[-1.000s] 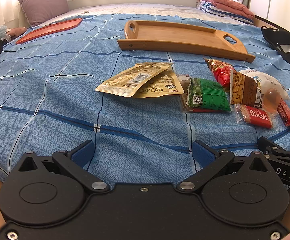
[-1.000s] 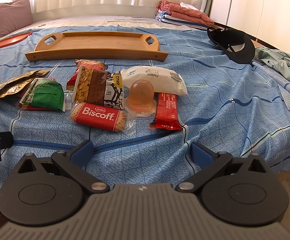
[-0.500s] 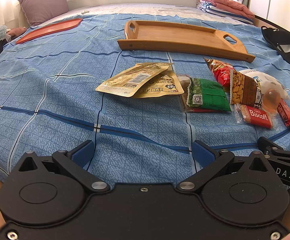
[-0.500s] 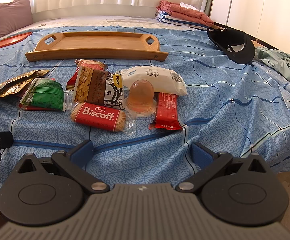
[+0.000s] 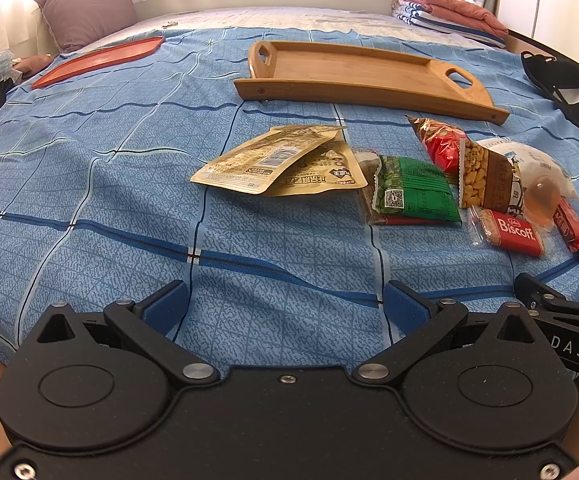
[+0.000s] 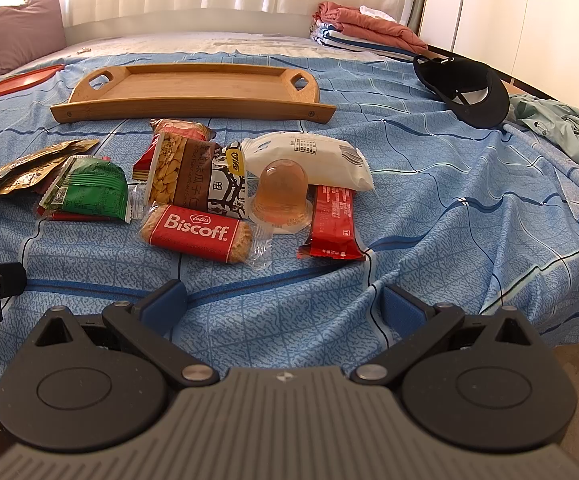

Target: Organize snacks

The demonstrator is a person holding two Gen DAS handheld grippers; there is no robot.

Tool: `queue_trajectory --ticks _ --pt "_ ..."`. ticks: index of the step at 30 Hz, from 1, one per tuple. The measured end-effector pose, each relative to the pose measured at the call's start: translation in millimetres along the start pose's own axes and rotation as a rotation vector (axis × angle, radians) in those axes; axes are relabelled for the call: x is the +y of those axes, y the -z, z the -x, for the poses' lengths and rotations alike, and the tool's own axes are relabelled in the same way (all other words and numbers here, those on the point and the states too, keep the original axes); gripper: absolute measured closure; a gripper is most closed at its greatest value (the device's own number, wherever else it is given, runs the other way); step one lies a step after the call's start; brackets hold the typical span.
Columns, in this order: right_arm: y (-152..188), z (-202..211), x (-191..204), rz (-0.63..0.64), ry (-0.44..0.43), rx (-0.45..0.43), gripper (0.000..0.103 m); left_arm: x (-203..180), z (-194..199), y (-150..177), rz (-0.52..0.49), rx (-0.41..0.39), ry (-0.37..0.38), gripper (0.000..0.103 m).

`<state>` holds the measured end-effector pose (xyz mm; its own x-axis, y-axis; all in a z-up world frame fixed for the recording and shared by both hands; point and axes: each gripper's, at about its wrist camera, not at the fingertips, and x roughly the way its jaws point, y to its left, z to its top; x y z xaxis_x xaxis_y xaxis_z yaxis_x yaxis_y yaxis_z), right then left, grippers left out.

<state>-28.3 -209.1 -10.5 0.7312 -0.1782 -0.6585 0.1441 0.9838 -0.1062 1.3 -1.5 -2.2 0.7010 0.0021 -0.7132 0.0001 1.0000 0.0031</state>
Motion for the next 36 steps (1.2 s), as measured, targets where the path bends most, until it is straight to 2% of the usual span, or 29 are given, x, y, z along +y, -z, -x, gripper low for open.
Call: queue_trajectory --ticks 24,36 --pt "2.4 2.8 -1.4 -0.011 0.003 -0.027 0.000 2.7 0.0 0.1 -0.017 -0.003 0.009 0.000" --pt "11.8 -0.1 0.5 -0.036 0.014 -0.085 0.000 6.0 0.0 0.1 -0.028 -0.019 0.017 0.000"
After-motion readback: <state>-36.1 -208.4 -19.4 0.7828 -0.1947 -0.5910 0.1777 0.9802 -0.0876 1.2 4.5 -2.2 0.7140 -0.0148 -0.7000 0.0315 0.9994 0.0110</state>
